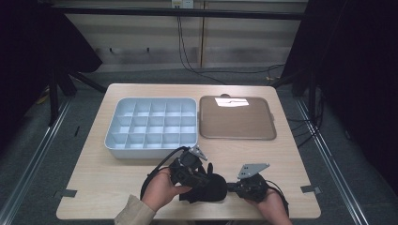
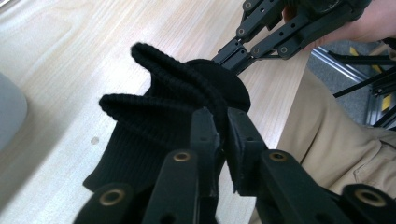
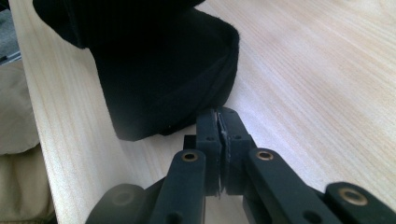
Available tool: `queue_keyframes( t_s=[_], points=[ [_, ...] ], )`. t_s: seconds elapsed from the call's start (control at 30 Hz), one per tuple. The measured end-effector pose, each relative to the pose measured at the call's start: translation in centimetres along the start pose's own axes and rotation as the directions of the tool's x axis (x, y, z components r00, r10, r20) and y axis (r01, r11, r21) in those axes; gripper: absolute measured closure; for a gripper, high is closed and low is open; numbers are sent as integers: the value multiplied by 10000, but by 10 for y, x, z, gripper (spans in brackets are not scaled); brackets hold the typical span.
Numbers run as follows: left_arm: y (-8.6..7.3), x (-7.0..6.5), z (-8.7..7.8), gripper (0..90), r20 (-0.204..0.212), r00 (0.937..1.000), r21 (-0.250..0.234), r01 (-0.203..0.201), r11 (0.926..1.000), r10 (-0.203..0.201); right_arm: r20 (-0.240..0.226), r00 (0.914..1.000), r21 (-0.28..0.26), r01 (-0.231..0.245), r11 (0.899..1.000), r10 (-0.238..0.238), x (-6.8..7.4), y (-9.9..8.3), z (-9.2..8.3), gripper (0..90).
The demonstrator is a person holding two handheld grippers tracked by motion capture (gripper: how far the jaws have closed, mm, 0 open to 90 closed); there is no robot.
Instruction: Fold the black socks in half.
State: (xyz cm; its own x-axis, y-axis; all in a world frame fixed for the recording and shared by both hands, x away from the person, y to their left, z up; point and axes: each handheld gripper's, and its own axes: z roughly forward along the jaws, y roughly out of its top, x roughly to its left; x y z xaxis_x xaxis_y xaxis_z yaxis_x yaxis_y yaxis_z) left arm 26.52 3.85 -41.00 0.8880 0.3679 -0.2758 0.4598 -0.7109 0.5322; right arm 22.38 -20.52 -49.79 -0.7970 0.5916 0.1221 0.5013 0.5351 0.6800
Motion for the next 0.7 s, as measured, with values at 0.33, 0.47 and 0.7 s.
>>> queue_keyframes(
  t_s=[0.33, 0.47, 0.7],
  points=[
    [-5, 8, -4, 640, 470, 9984, -81, 306, 9995, -302, -36, 10000, 0, 46, 10000, -46, 0, 0, 0, 877],
    [-7, 10, -4, 614, 424, 9977, -196, 542, 9983, -533, -23, 10000, 5, 33, 10000, -33, 0, 0, 0, 876],
    [-8, 10, -3, 613, 324, 9977, -203, 596, 9980, -589, -19, 10000, 4, 38, 10000, -38, 0, 0, 0, 875]
  ],
)
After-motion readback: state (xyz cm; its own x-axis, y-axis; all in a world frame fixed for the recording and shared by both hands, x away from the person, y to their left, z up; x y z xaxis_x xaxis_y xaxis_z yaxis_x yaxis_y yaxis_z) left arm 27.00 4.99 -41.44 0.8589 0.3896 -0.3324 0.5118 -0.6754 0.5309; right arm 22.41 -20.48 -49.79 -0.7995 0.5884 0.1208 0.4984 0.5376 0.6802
